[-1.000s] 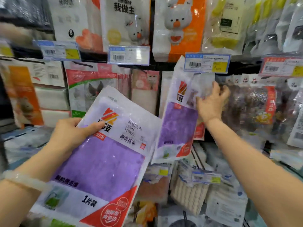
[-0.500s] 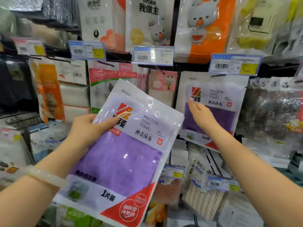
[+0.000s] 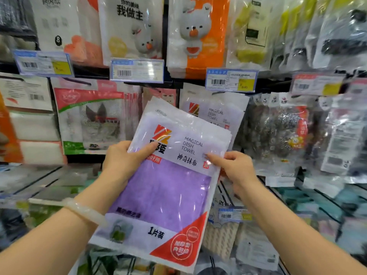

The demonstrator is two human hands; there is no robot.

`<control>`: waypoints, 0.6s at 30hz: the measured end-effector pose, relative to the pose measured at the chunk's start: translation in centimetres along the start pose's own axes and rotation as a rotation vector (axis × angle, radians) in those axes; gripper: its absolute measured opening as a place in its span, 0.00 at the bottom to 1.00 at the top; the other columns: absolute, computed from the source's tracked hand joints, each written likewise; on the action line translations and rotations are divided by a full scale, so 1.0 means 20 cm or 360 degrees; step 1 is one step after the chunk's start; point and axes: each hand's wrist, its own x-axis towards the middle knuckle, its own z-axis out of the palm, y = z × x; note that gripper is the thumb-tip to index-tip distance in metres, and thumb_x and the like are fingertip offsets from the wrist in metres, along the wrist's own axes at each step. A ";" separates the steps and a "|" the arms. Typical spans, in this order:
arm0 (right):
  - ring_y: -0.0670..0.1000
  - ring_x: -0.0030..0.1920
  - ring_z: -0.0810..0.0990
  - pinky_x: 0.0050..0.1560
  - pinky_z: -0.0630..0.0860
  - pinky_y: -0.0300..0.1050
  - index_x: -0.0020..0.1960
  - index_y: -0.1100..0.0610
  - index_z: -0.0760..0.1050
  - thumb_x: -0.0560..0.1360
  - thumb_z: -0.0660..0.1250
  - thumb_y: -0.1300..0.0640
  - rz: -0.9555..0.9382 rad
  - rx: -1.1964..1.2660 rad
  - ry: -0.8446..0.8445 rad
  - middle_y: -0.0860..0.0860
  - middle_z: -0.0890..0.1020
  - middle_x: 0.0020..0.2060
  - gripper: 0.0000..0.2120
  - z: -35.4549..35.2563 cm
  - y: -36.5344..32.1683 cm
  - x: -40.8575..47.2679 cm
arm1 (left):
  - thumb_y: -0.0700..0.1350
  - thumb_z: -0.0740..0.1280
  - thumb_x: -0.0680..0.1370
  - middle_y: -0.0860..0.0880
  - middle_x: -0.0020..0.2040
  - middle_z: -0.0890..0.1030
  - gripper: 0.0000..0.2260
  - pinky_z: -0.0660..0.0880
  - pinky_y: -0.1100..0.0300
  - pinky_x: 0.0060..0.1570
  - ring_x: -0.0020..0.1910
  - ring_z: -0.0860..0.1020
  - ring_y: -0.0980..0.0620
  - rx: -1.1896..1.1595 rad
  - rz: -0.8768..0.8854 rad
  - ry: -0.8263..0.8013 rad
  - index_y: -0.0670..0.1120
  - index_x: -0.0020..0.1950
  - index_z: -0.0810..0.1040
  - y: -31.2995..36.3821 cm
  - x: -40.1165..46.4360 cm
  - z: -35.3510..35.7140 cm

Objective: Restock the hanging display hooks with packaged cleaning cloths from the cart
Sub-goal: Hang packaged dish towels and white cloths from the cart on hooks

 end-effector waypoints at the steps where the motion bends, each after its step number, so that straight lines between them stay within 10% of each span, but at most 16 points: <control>1: 0.50 0.26 0.78 0.22 0.73 0.40 0.36 0.62 0.75 0.65 0.77 0.60 0.0043 0.0066 0.0022 0.59 0.82 0.33 0.12 -0.03 0.00 0.01 | 0.57 0.80 0.59 0.47 0.35 0.85 0.17 0.80 0.50 0.41 0.35 0.81 0.46 -0.0013 -0.0013 -0.0022 0.46 0.35 0.83 0.00 0.00 0.02; 4: 0.56 0.33 0.80 0.33 0.78 0.47 0.38 0.62 0.76 0.69 0.73 0.62 0.0128 0.0214 0.0029 0.60 0.83 0.35 0.07 -0.08 0.00 0.03 | 0.56 0.80 0.60 0.45 0.37 0.85 0.17 0.79 0.51 0.40 0.34 0.80 0.47 -0.0049 -0.0068 -0.0106 0.45 0.37 0.83 0.00 0.00 0.05; 18: 0.49 0.28 0.83 0.26 0.79 0.41 0.40 0.63 0.75 0.71 0.69 0.68 0.0148 0.0665 0.0072 0.53 0.84 0.29 0.04 -0.09 -0.03 0.02 | 0.63 0.78 0.55 0.44 0.40 0.85 0.24 0.79 0.44 0.48 0.39 0.82 0.44 -0.0116 -0.0092 -0.0204 0.45 0.39 0.83 0.03 0.00 0.10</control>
